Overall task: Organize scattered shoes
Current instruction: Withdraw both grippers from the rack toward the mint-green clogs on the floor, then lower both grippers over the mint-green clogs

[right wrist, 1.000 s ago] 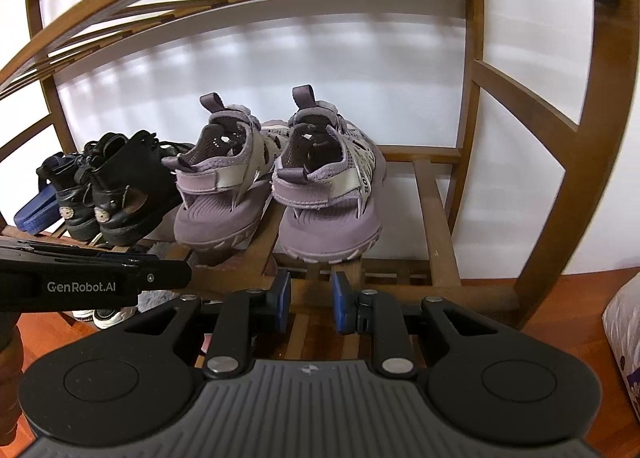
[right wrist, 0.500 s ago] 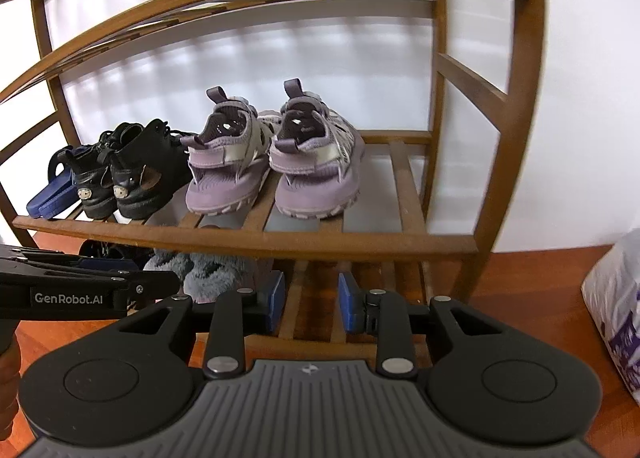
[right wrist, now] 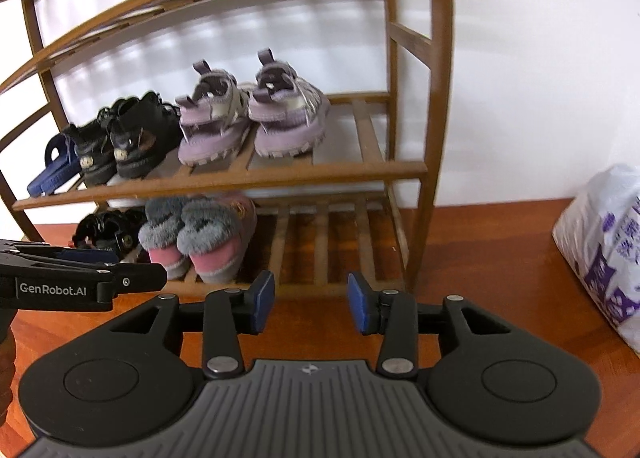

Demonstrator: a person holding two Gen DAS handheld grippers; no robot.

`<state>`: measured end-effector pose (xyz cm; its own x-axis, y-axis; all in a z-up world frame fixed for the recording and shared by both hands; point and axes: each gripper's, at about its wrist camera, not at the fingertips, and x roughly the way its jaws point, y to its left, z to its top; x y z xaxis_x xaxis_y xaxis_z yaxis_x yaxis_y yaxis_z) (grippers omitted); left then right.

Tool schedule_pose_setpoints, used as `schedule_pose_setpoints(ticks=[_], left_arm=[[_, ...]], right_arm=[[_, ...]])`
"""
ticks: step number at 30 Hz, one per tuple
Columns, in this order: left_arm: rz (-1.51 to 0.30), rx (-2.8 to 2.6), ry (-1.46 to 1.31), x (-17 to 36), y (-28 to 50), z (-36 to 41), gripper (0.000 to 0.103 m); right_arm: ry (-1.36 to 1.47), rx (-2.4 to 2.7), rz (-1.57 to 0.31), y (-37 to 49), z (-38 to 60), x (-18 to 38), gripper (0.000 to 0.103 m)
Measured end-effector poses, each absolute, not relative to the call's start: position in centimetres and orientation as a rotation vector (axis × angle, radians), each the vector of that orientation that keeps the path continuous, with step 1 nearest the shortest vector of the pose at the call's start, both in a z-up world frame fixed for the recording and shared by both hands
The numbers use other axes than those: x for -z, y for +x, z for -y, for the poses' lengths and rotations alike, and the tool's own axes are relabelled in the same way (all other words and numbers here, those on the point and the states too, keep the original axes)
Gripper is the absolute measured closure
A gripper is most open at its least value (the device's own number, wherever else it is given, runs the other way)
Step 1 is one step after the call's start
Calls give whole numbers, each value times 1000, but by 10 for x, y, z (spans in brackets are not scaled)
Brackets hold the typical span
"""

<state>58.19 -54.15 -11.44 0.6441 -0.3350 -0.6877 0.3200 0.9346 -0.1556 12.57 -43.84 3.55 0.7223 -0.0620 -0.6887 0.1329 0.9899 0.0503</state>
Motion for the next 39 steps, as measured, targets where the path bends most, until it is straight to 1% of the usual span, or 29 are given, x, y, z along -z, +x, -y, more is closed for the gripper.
schedule_pose_setpoints(ticks=[3,6,7,8,9,13,15,23,39], left_arm=[[-796,389,-8,121,572,543,33],[-808,400,-15,129,561,545,30],[-813,400,-17,131,558,545,29],[-818,400,-19,132,555,546,29],[-823,400,-20,134,552,547,28],[-833,394,-17,141,537,555,23],[-834,391,-18,143,530,560,22],[-848,336,-39,162,492,590,19],[-910,305,-61,205,412,690,19]], right_arm=[[112,132,-772,110,440,-30,52],[120,151,-783,97,442,-26,50],[125,159,-785,90,445,-24,48],[129,167,-787,83,447,-22,44],[130,172,-789,79,448,-21,43],[143,192,-794,57,460,-16,42],[147,197,-795,49,465,-14,38],[148,185,-833,-3,504,0,32],[127,167,-940,-96,602,40,29]])
